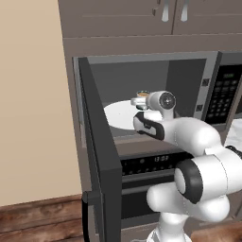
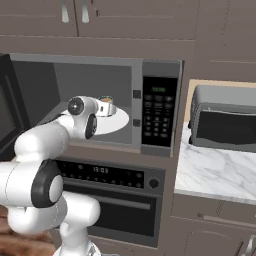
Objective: Pick the cup of tea, navigate to the dining table, and place it on the saucer.
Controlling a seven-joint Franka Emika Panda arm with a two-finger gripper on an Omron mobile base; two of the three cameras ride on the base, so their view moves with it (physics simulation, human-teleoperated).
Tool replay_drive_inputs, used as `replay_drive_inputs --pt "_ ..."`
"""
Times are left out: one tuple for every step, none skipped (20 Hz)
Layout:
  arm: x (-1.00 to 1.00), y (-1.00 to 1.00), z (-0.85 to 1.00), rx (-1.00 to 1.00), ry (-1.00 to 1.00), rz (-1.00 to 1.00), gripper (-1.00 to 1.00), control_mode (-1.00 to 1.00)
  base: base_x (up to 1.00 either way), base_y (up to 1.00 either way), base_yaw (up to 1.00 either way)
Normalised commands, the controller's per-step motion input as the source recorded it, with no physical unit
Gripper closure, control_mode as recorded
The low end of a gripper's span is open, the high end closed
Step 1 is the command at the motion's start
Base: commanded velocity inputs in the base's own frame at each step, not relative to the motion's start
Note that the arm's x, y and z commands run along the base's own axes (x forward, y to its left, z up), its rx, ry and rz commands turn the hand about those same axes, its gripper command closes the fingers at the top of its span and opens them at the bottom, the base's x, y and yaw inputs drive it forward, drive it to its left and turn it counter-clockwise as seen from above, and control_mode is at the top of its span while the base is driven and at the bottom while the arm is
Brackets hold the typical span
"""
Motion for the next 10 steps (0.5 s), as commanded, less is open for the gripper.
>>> replay_drive_inputs --pt "0.13 -0.07 -0.11 0.03 0.00 0.00 -1.00 -1.00 0.00 0.00 0.00" --pt "0.14 -0.04 -0.10 0.02 0.00 0.00 -1.00 -1.00 0.00 0.00 0.00" --pt "0.14 -0.02 -0.08 0.01 0.00 0.00 -1.00 -1.00 0.00 0.00 0.00" --pt "0.14 -0.01 -0.06 0.01 0.00 0.00 -1.00 -1.00 0.00 0.00 0.00" --pt "0.15 0.00 -0.04 0.00 0.00 0.00 -1.00 -1.00 0.00 0.00 0.00" --pt "0.17 0.00 -0.01 0.00 0.00 0.00 -1.00 -1.00 0.00 0.00 0.00" --pt "0.15 0.00 0.00 0.00 0.00 0.00 -1.00 -1.00 0.00 0.00 0.00" --pt "0.15 0.00 0.00 0.00 0.00 0.00 -1.00 -1.00 0.00 0.00 0.00" --pt "0.13 0.00 0.00 0.00 0.00 0.00 -1.00 -1.00 0.00 0.00 0.00" --pt "0.12 0.00 0.00 0.00 0.00 0.00 -1.00 -1.00 0.00 0.00 0.00"
